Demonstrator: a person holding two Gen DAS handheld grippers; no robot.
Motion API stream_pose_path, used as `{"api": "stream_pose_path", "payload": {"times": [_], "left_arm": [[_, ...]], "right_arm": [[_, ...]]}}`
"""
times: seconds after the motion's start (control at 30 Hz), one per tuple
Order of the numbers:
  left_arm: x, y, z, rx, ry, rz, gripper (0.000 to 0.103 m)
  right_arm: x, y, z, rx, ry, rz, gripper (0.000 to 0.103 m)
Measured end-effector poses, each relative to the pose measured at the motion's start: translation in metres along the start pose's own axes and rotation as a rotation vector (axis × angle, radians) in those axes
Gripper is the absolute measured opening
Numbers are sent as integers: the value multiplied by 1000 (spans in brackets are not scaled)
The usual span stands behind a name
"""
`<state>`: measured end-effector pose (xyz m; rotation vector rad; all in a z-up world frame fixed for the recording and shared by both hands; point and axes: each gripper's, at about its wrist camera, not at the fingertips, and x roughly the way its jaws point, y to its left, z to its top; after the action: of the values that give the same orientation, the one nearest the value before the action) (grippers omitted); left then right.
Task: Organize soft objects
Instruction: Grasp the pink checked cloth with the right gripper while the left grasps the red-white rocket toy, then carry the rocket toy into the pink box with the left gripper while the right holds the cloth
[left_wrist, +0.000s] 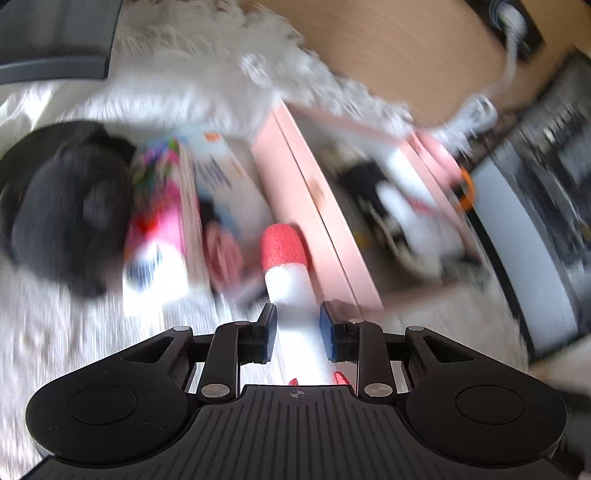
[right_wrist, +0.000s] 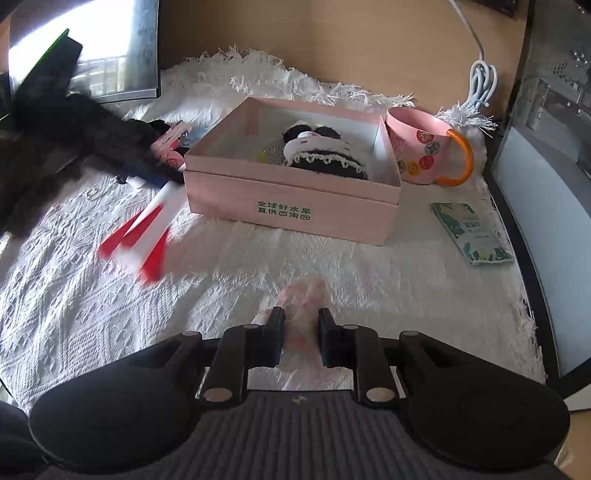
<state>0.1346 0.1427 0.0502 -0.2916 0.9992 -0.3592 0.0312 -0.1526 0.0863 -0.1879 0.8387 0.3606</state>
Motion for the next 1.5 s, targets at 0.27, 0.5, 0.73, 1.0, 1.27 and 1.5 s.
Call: {"api": "stream_pose_path", "payload": {"times": [0.27,0.5,0.73,1.0,1.27,1.5], "left_arm": [[-23,-35,-61,76,29,67,29],[-24,-53,-81,86,49,111,34],[-22,-62,-102,142,98,116,37],[-29,-87,-119,240,98,57,34],[-68,-102,-58,219,-40,-60,31],[-74,-115,60,191,-232,-55,31]], "right_arm": [[9,1,1,-49,-6,-15,32],[15,-6,-3,-53,6,-11,56],[8,-6,3,-41,-8,25,19],[-25,-4,2,-80,-44,11,19],[-61,-18,9,-50,-106,-40,19],[-73,-22,12,22,-150,-68,19]]}}
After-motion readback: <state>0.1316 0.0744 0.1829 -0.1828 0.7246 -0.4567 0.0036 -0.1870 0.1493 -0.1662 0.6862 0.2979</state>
